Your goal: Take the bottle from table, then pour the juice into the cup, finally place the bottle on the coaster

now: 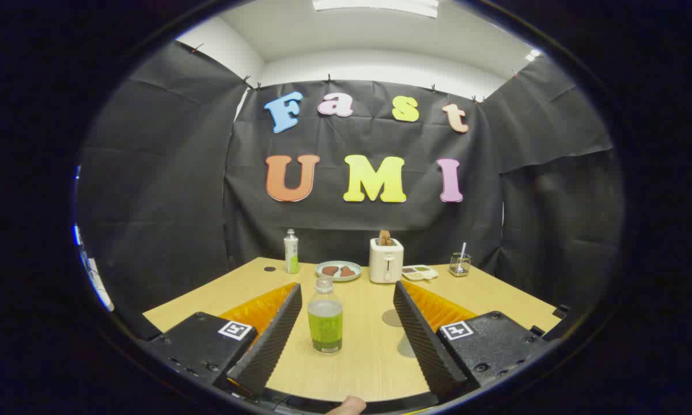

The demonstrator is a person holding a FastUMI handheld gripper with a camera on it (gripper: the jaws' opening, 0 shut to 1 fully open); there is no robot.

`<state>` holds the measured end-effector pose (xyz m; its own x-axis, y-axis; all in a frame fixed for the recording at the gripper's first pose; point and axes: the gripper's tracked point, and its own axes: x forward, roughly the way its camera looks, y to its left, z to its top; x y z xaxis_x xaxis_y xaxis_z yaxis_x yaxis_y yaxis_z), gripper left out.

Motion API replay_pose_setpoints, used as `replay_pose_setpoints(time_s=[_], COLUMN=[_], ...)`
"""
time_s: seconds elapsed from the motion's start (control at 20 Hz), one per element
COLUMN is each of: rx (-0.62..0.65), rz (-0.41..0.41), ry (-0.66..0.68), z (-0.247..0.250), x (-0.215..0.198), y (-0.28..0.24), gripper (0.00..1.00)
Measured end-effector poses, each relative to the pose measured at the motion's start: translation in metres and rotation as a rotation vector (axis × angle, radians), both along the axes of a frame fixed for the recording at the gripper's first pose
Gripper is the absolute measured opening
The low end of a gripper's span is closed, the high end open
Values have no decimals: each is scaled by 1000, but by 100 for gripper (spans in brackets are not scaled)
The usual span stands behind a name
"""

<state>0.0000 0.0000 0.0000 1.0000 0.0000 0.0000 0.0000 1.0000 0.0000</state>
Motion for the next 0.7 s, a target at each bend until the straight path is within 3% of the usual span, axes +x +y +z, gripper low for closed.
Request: replay_pose_setpoints(time_s=[0.7], rx=[15], rz=[-6], ry=[5], z=[-16], x=[37], y=[7], gripper=[100])
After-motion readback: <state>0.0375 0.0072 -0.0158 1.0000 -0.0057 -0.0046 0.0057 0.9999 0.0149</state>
